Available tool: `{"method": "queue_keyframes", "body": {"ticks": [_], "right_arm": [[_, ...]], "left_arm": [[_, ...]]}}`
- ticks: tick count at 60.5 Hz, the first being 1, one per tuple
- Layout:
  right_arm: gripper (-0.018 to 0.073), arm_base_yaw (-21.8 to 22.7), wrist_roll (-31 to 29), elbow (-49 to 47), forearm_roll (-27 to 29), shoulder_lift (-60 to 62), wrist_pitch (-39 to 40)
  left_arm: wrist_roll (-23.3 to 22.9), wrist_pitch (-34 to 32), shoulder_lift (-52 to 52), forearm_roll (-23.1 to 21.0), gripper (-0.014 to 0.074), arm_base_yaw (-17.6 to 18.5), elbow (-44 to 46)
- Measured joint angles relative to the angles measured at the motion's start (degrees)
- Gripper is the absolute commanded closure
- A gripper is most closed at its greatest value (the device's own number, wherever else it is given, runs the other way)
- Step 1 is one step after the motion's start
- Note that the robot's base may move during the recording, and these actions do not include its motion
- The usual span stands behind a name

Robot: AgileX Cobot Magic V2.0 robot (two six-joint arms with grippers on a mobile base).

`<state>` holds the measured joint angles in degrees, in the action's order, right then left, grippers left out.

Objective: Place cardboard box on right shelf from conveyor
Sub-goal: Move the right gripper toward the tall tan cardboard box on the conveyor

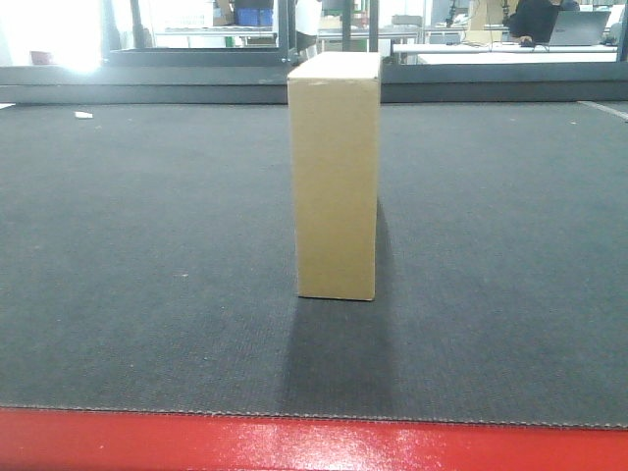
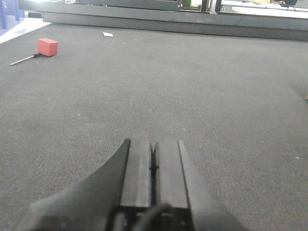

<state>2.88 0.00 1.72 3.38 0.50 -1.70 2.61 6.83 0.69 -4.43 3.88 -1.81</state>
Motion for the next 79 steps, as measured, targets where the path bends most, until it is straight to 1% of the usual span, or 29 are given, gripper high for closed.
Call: {"method": "queue_keyframes", "body": {"ticks": [30,42,62,65,73,75,79], "right_arm": [[0.0503,0.0,0.0,0.0,0.0,0.0,0.0],[0.0503,0.0,0.0,0.0,-2.2,0.0,0.0],[0.0503,0.0,0.0,-0.3,-2.2,0.0,1.7],[0.0503,0.0,0.0,-2.2,-1.7,0.0,0.4],[0.0489,0.0,0.4,-12.3,-1.2,-0.6,-4.3],[0.0465,0.0,0.9,-15.0,-1.2,-1.8,-5.1],[0.0377,0.0,2.6,-20.0,-1.2,-5.5,-6.3]], "left_arm": [[0.0,0.0,0.0,0.0,0.0713,0.0,0.0],[0.0,0.0,0.0,0.0,0.0713,0.0,0.0],[0.0,0.0,0.0,0.0,0.0713,0.0,0.0],[0.0,0.0,0.0,0.0,0.0713,0.0,0.0],[0.0,0.0,0.0,0.0,0.0713,0.0,0.0],[0.0,0.0,0.0,0.0,0.0712,0.0,0.0],[0.0,0.0,0.0,0.0,0.0713,0.0,0.0]]}}
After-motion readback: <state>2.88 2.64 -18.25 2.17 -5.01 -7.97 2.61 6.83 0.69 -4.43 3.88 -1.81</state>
